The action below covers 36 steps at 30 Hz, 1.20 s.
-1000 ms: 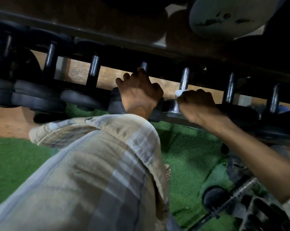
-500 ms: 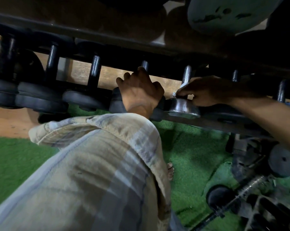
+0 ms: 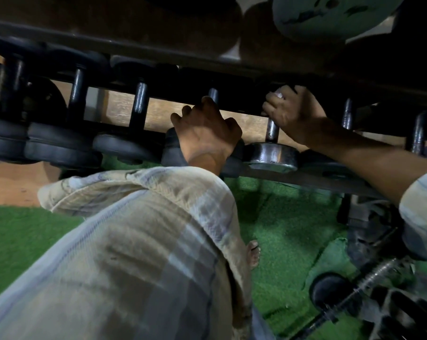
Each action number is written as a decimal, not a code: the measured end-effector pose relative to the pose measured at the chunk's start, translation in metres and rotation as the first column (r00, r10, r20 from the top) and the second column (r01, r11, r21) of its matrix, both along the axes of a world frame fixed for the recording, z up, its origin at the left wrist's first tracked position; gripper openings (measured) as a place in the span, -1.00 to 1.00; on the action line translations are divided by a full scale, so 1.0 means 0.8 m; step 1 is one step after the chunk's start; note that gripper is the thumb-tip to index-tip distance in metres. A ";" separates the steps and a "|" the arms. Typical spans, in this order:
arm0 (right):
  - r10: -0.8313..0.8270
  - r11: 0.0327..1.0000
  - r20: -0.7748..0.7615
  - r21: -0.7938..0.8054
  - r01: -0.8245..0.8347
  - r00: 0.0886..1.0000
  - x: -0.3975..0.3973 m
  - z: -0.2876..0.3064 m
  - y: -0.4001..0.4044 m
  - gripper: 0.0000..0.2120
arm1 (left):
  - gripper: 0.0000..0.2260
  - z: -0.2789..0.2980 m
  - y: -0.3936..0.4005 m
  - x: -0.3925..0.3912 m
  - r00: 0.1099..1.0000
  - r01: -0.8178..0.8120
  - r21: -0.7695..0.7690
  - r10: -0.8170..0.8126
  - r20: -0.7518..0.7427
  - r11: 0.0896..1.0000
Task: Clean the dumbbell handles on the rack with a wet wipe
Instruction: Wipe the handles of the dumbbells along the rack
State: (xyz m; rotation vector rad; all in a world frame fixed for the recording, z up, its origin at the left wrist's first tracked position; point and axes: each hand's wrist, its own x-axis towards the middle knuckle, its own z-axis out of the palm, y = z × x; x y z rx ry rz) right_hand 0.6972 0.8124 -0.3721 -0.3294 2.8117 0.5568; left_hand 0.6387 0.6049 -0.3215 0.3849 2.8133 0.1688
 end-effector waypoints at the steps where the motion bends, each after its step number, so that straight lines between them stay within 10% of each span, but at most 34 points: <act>1: -0.036 0.999 0.057 0.030 0.035 0.998 0.001 -0.005 -0.001 -0.62 | -0.68 0.000 0.000 0.000 1.000 0.000 -0.003 0.000 0.003 1.000; 5: -0.101 0.994 0.037 0.051 0.099 0.994 0.013 -0.005 -0.011 -0.39 | -0.67 0.000 0.000 -0.001 1.000 0.000 -0.005 0.000 0.005 1.000; 8: -0.250 0.937 0.041 -0.241 0.252 0.967 0.013 0.003 -0.005 -0.27 | -0.67 0.000 0.001 0.000 1.000 -0.006 0.005 0.006 0.006 1.000; 13: -0.518 0.593 0.091 -0.679 0.433 0.851 0.024 0.017 -0.009 -0.44 | -0.65 -0.002 -0.001 0.000 1.000 -0.003 0.000 0.003 0.003 1.000; 15: -0.634 0.313 0.242 -0.788 0.531 0.734 0.026 0.023 -0.023 -0.47 | -0.65 -0.002 0.000 0.000 1.000 0.000 -0.001 0.000 0.007 1.000; 22: -0.612 -0.269 0.729 -0.558 0.785 0.307 0.000 -0.007 -0.048 -0.02 | -0.65 -0.001 0.001 0.000 1.000 0.005 -0.013 -0.005 0.014 1.000; 26: -0.515 -0.636 0.842 -0.499 0.589 0.158 -0.019 0.003 -0.034 -0.79 | -0.62 -0.004 0.000 0.000 1.000 0.006 -0.014 -0.005 0.019 1.000; 28: -0.412 -0.752 0.907 -0.394 0.528 0.088 -0.015 0.006 -0.028 -0.83 | -0.62 -0.006 0.000 -0.001 1.000 0.011 -0.015 -0.010 0.011 1.000; 33: -0.420 -0.596 0.905 -0.332 0.732 0.068 0.012 -0.048 0.009 -0.47 | -0.65 -0.006 0.000 -0.001 1.000 0.010 -0.006 -0.010 0.003 1.000; 36: -0.441 -0.552 0.892 -0.356 0.754 0.099 0.027 -0.030 0.003 -0.77 | -0.65 -0.007 0.000 0.000 1.000 0.011 -0.016 -0.011 -0.004 1.000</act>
